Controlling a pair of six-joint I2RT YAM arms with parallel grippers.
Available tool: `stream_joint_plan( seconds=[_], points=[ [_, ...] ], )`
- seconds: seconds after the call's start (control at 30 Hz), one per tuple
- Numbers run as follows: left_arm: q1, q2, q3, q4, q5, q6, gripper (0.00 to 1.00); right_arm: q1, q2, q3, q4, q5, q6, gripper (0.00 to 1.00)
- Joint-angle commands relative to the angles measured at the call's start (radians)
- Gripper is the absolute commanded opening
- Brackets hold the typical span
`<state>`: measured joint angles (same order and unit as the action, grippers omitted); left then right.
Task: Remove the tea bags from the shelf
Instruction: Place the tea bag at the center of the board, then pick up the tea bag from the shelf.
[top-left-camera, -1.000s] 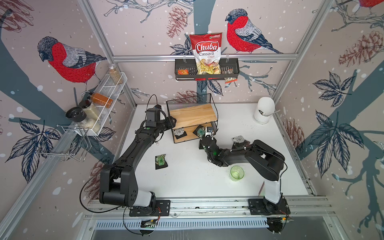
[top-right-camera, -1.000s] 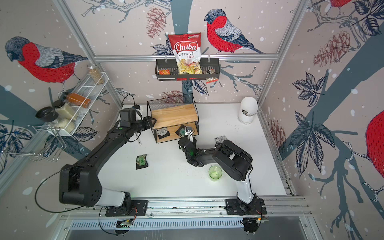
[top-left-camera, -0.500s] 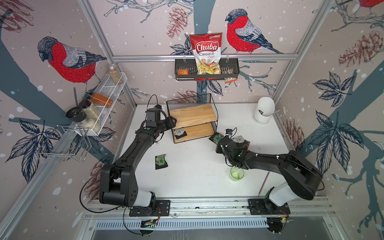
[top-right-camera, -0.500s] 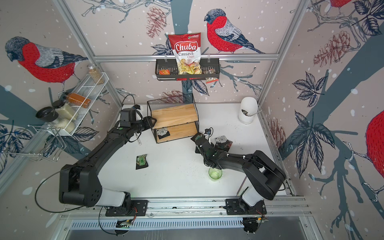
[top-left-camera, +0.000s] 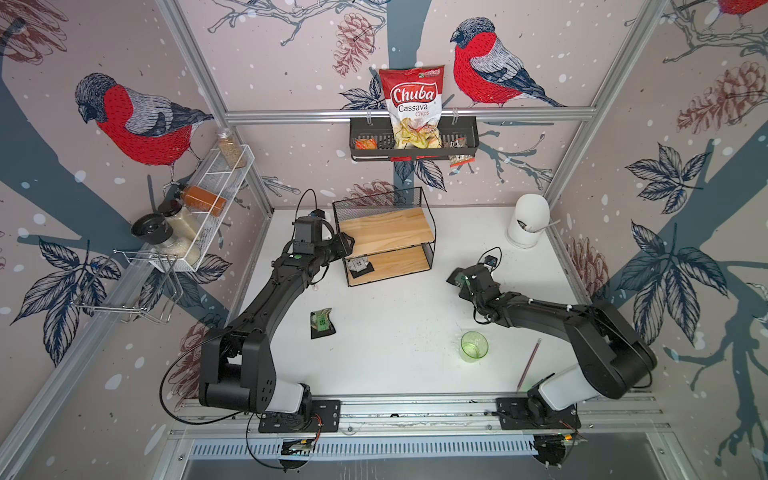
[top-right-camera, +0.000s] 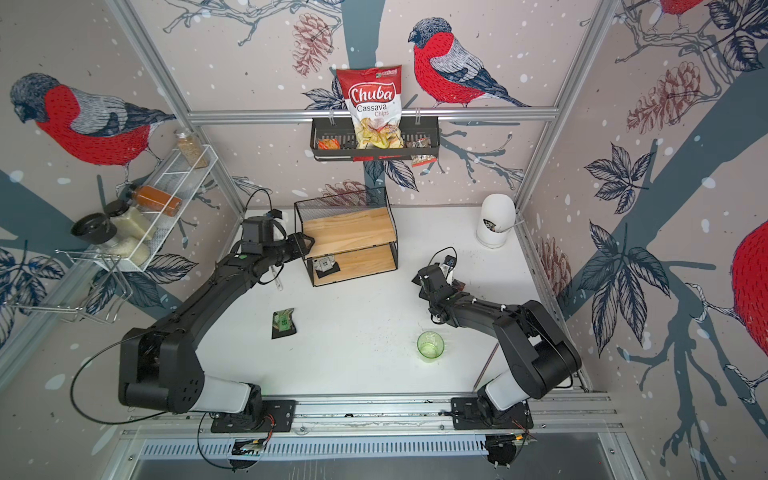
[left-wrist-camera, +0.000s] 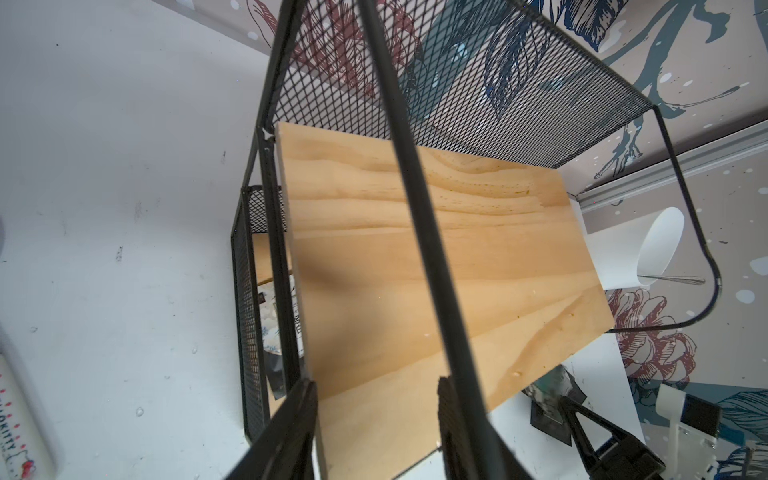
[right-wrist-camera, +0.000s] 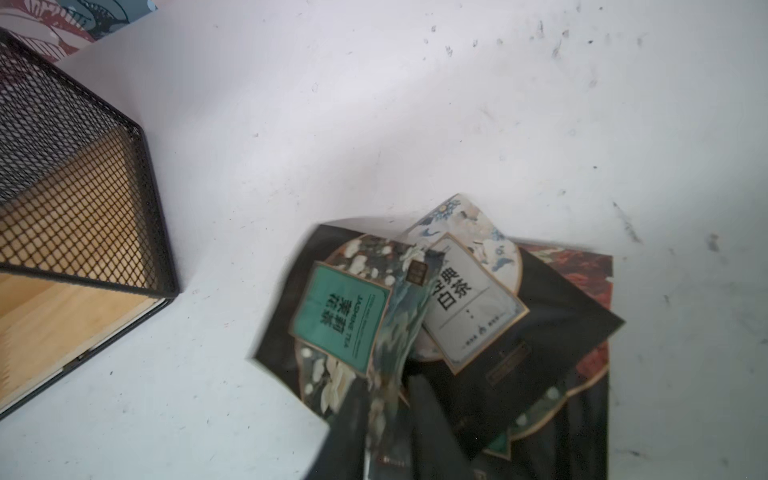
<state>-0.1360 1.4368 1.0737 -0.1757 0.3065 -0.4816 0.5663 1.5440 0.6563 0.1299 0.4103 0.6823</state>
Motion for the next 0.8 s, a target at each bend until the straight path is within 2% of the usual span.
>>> stream_joint_plan(
  seconds=[0.0, 0.03, 0.1, 0.27, 0.37, 0.47, 0.53, 0.73, 0.77],
  points=[
    [-0.004, 0.005, 0.012, 0.008, -0.004, 0.009, 0.51, 0.015, 0.006, 0.021, -0.001, 0.035, -0.014, 0.56],
    [-0.004, 0.005, 0.013, 0.008, -0.004, 0.011, 0.52, 0.031, 0.000, 0.026, -0.001, 0.062, -0.018, 0.64],
    [-0.003, 0.005, 0.015, 0.007, -0.006, 0.011, 0.51, 0.065, -0.007, 0.043, -0.008, 0.102, -0.034, 0.71],
    [-0.004, 0.007, 0.013, 0.007, -0.004, 0.010, 0.51, 0.178, -0.041, 0.094, -0.018, 0.202, -0.061, 0.77],
    [-0.004, 0.006, 0.010, 0.008, -0.005, 0.011, 0.51, 0.284, -0.019, 0.121, 0.073, 0.199, -0.104, 0.80],
    [-0.005, 0.006, 0.008, 0.008, -0.005, 0.012, 0.51, 0.356, 0.083, 0.121, 0.319, 0.073, -0.159, 0.79],
    [-0.005, 0.008, 0.009, 0.007, -0.004, 0.011, 0.51, 0.390, 0.202, 0.134, 0.523, 0.018, -0.197, 0.80],
    [-0.005, 0.011, 0.013, -0.004, -0.007, 0.018, 0.51, 0.466, 0.500, 0.315, 0.849, 0.046, -0.358, 0.81],
    [-0.005, 0.013, 0.013, -0.004, -0.009, 0.018, 0.51, 0.472, 0.537, 0.355, 0.855, 0.054, -0.375, 0.82]
  ],
)
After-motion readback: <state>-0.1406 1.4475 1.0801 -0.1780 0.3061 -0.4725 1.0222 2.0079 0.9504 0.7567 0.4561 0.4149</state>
